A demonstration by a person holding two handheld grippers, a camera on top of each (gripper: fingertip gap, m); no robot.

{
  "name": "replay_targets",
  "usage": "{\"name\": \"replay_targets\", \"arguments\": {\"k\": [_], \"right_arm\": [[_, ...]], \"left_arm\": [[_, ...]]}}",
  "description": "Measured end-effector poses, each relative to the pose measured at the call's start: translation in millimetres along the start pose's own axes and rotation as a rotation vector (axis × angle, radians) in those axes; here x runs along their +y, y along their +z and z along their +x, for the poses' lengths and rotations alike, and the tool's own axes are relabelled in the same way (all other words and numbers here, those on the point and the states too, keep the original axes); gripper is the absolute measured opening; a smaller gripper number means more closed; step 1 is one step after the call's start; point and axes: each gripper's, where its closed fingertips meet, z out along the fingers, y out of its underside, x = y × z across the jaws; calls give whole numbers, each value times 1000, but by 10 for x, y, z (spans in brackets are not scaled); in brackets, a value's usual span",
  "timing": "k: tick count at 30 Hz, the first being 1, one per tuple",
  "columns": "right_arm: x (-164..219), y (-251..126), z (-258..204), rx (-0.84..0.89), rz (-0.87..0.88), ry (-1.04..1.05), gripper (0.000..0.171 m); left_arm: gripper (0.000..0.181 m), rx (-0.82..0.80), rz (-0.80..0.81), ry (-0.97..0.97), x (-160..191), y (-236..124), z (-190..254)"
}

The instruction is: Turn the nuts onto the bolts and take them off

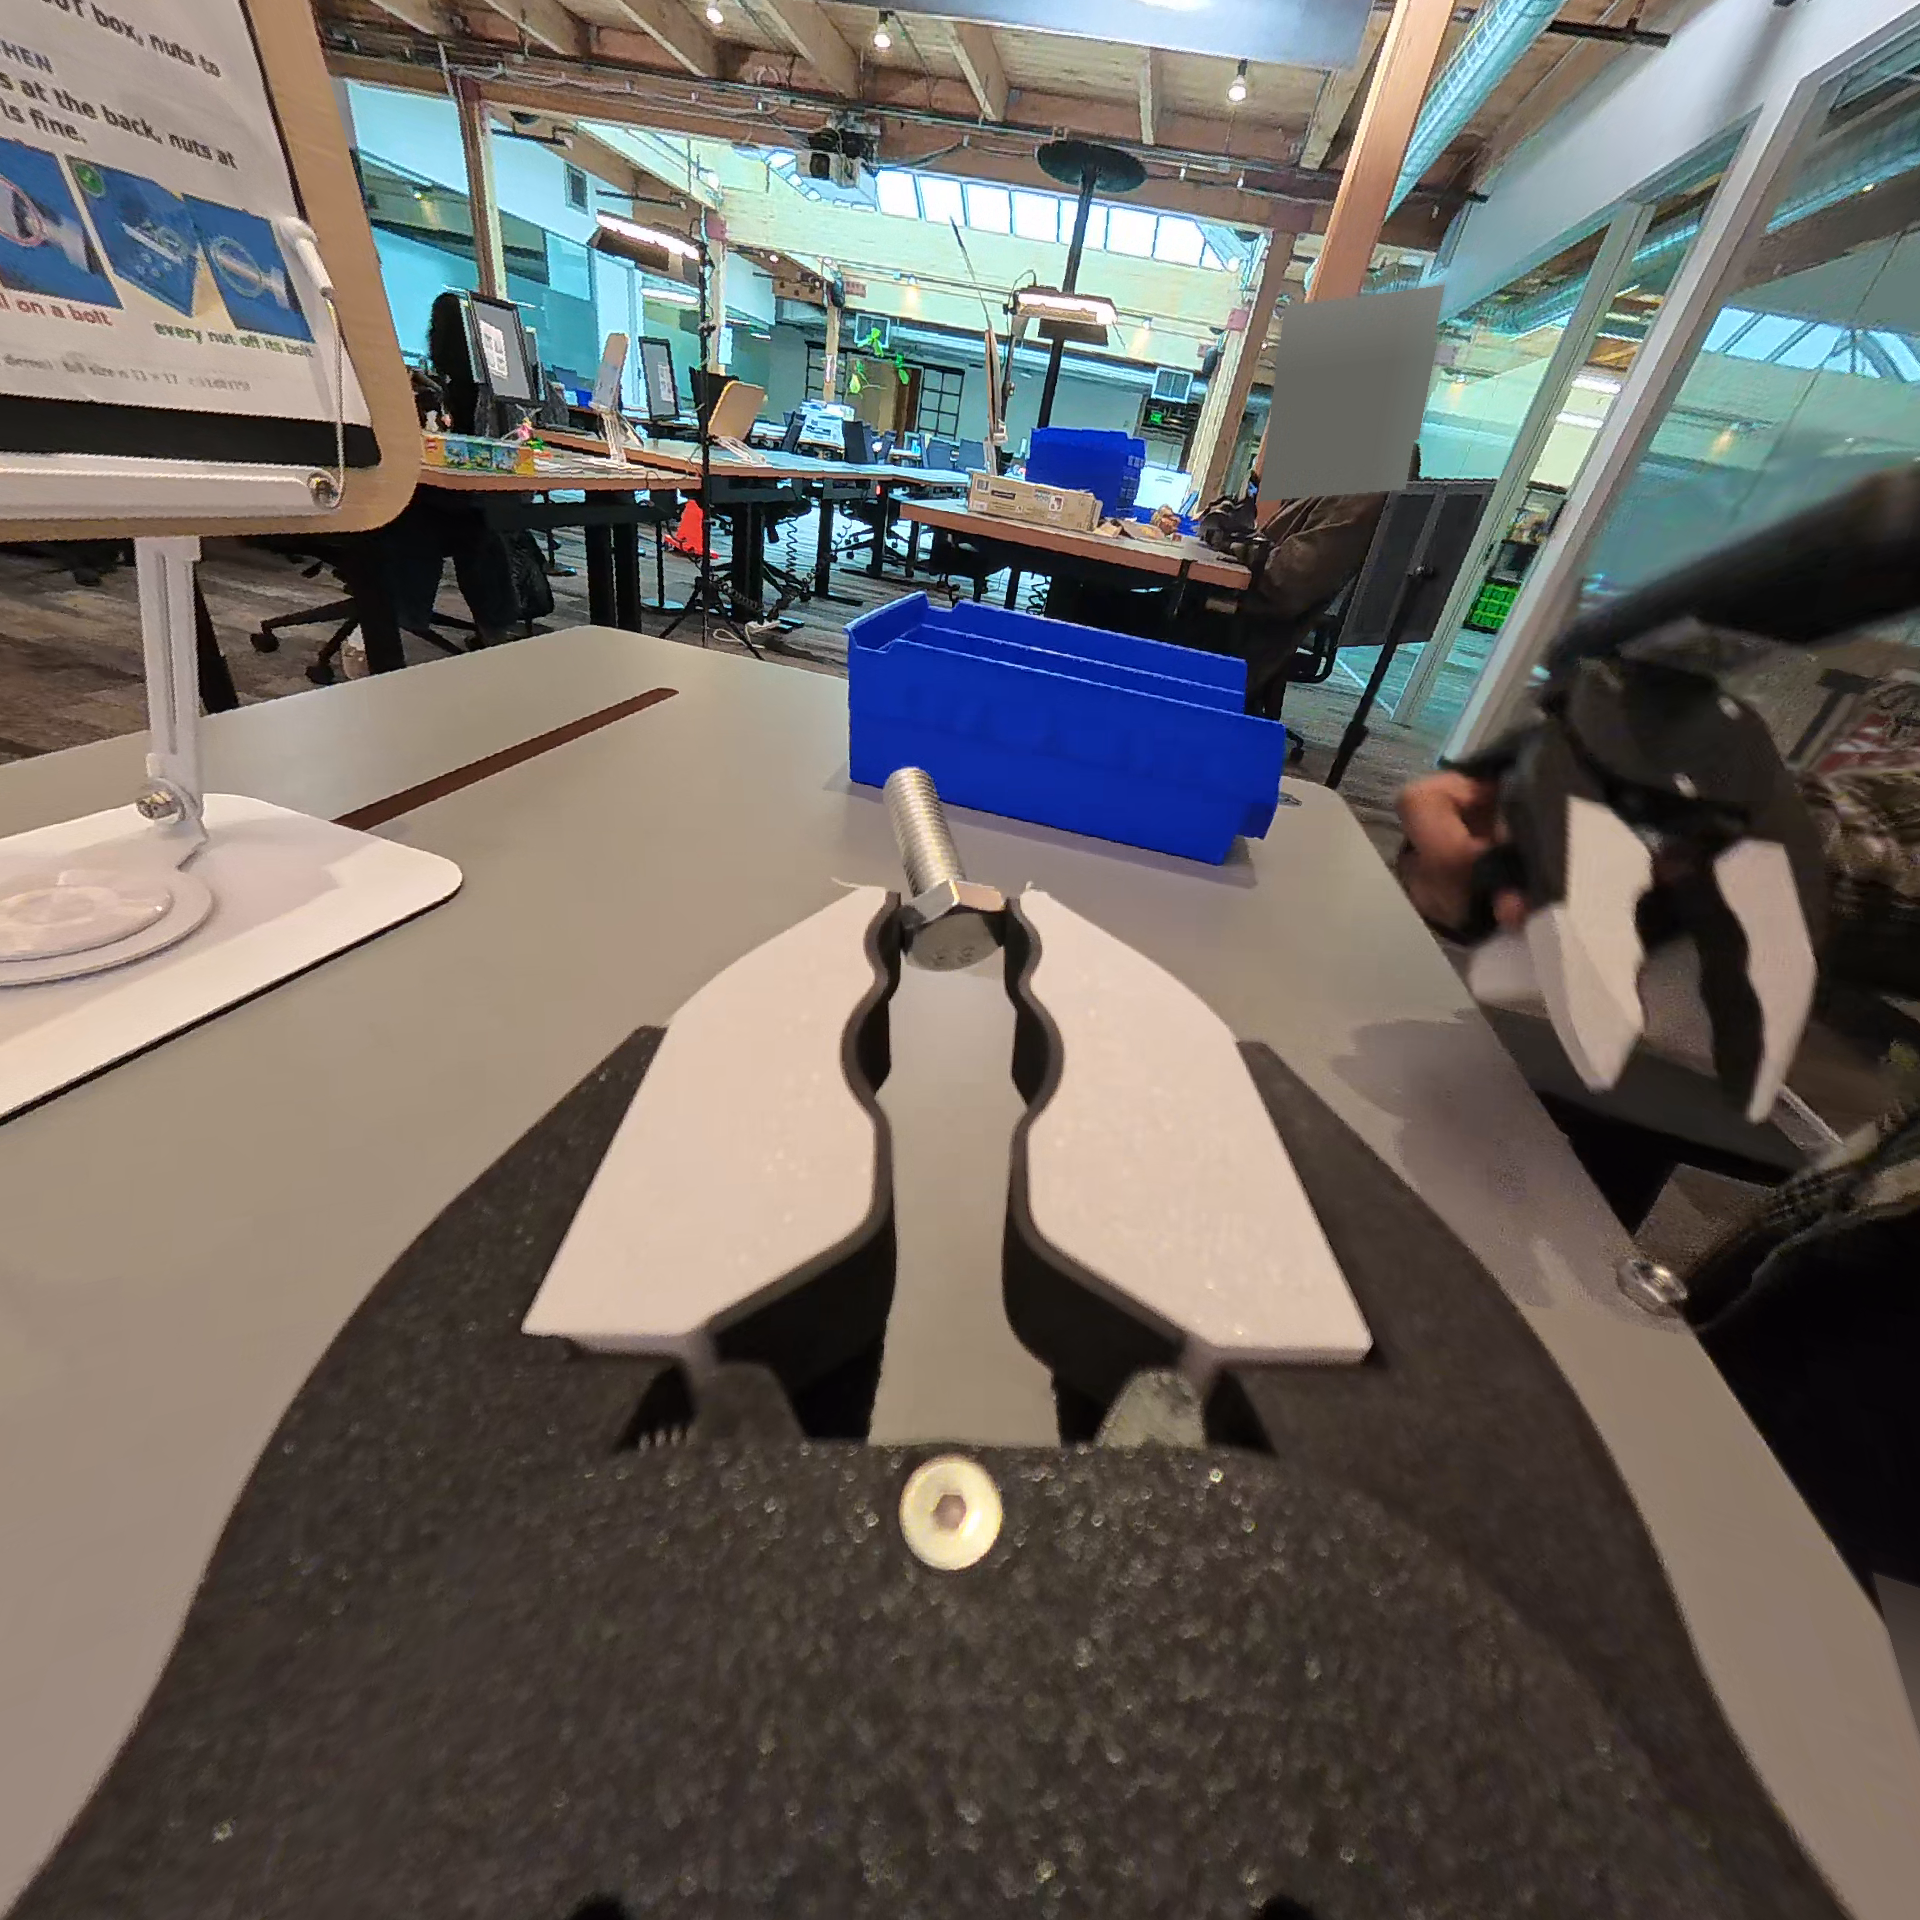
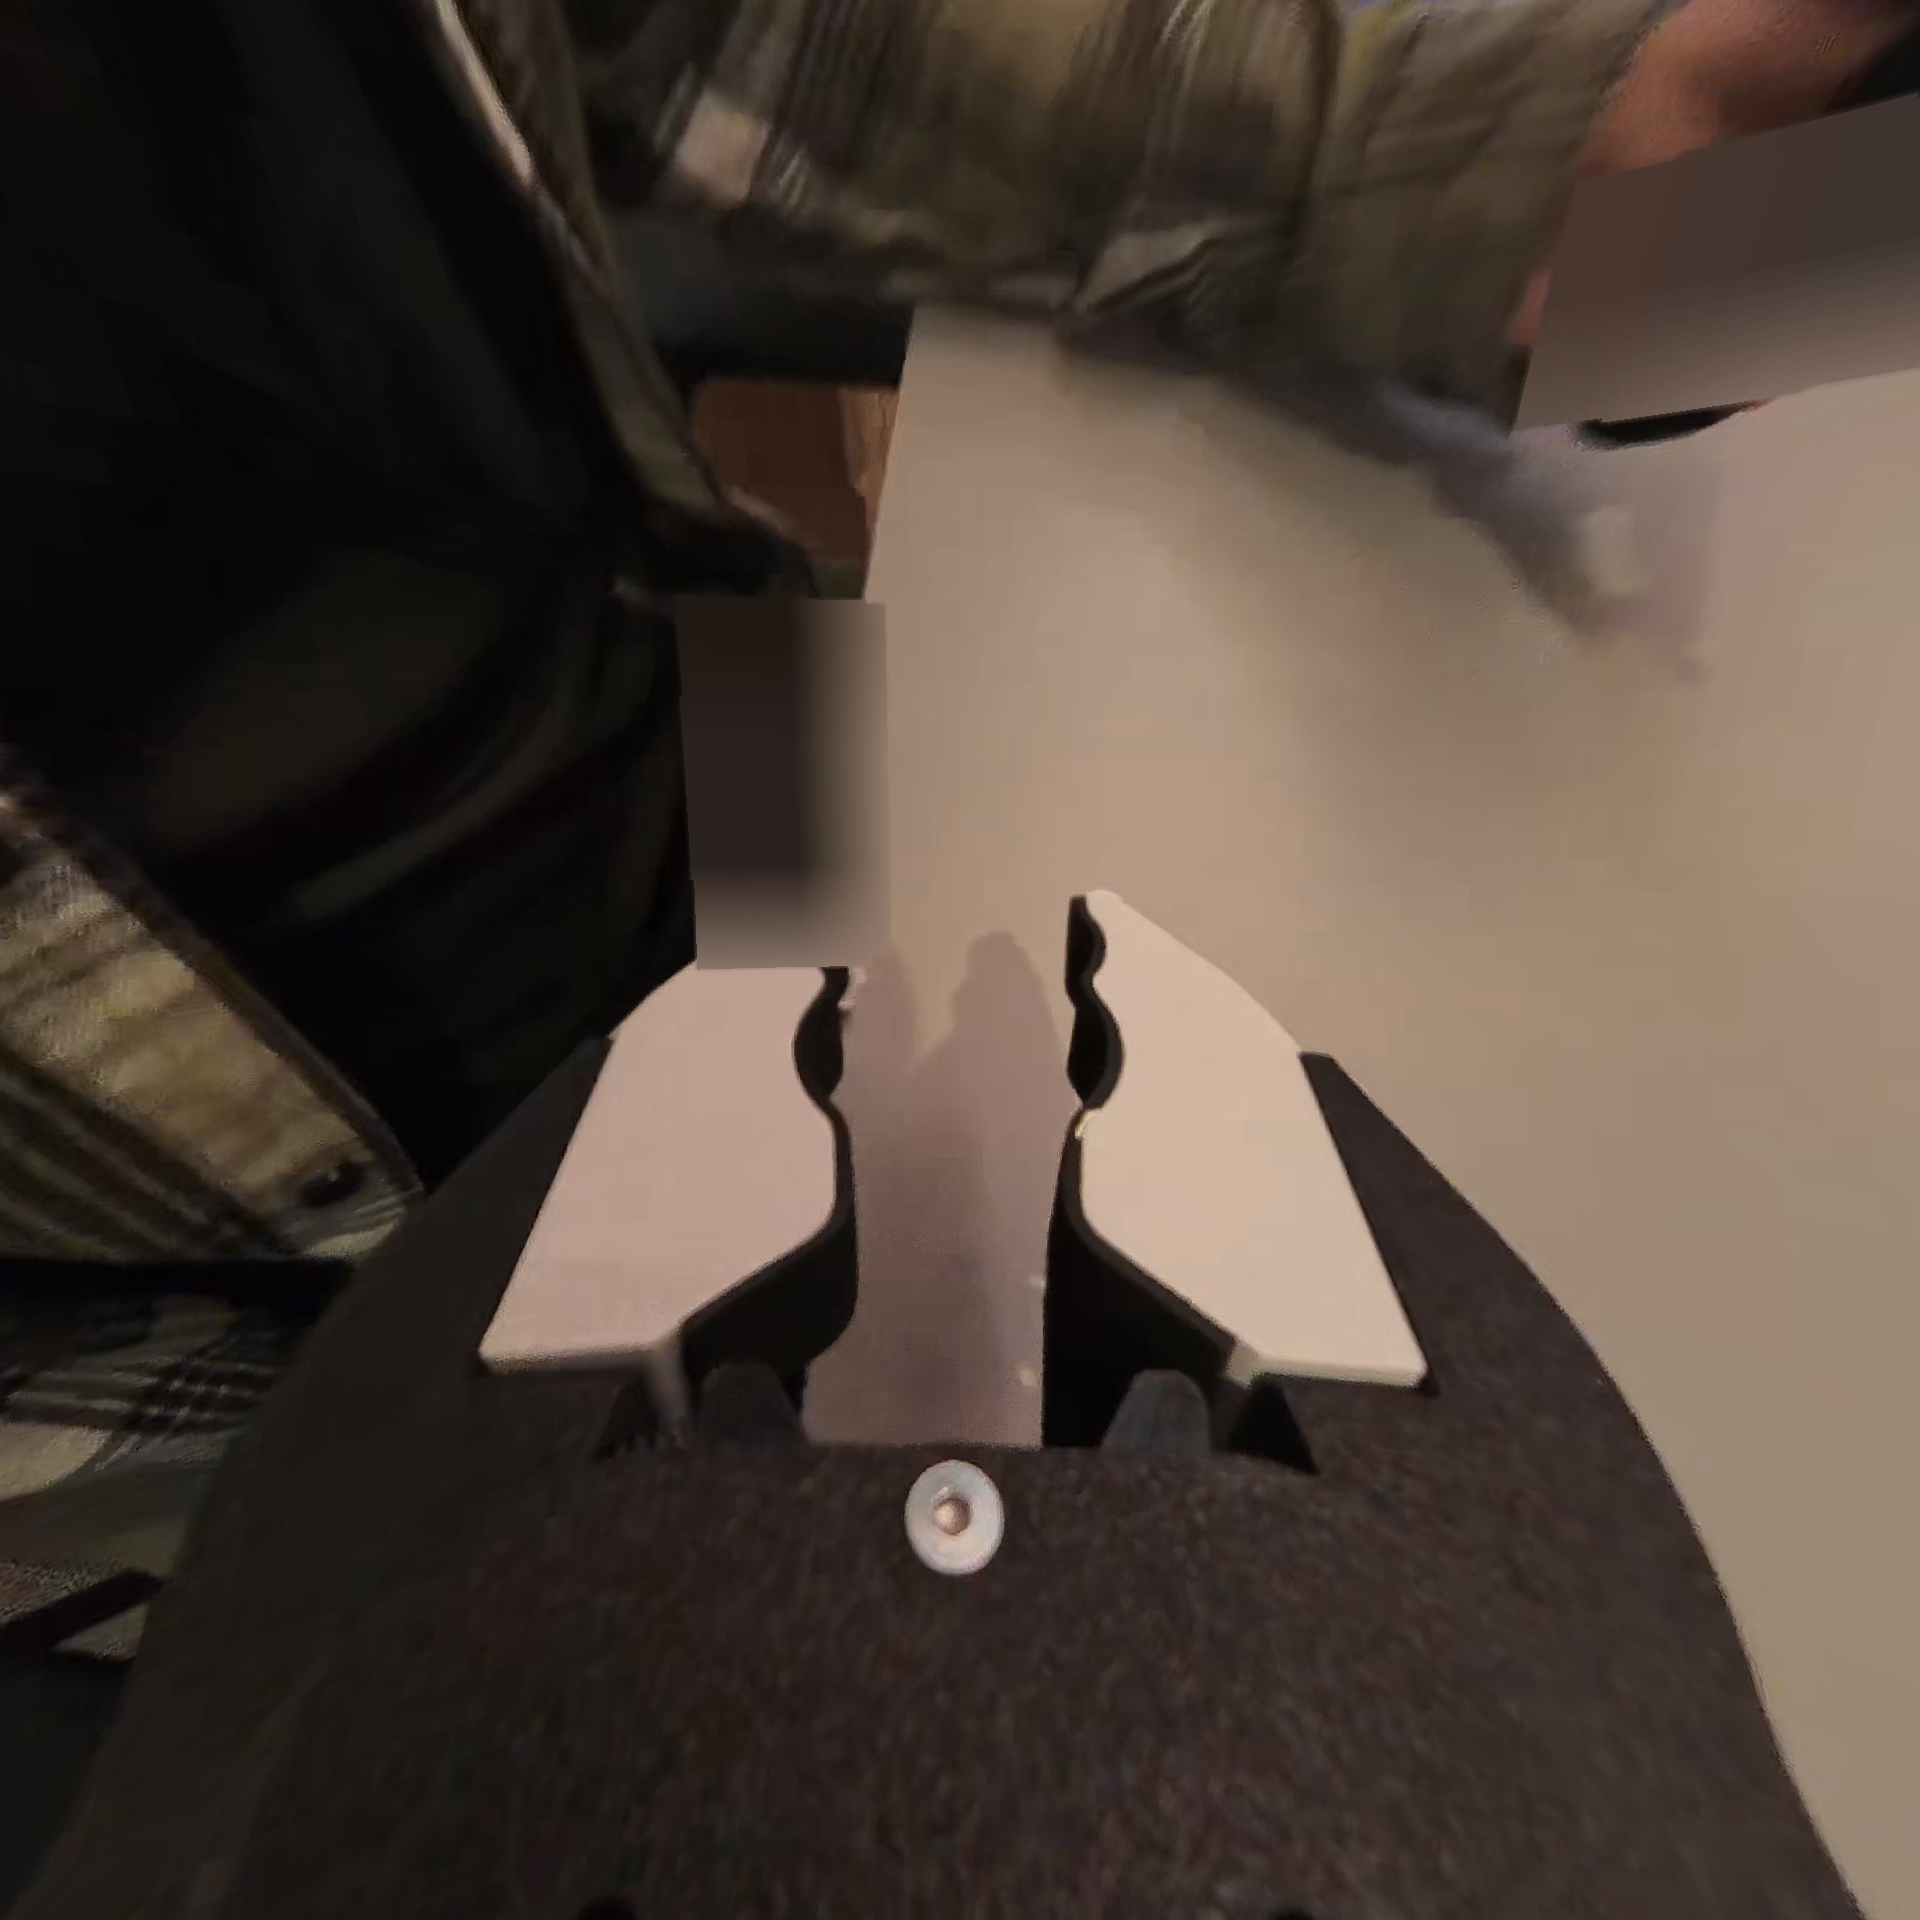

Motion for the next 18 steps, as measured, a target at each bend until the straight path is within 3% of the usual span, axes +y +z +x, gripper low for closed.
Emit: {"name": "replay_targets", "arguments": {"k": [4,12,18], "right_arm": [[164,294,-292,-12,4,78,38],[339,455,-315,-52,-36,145,30],[450,485,-254,-53,-129,179,0]], "left_arm": [[18,7,-4,8,3,12,26],[18,14,-11,12,12,20,50],[18,27,-16,10,20,27,70]]}}
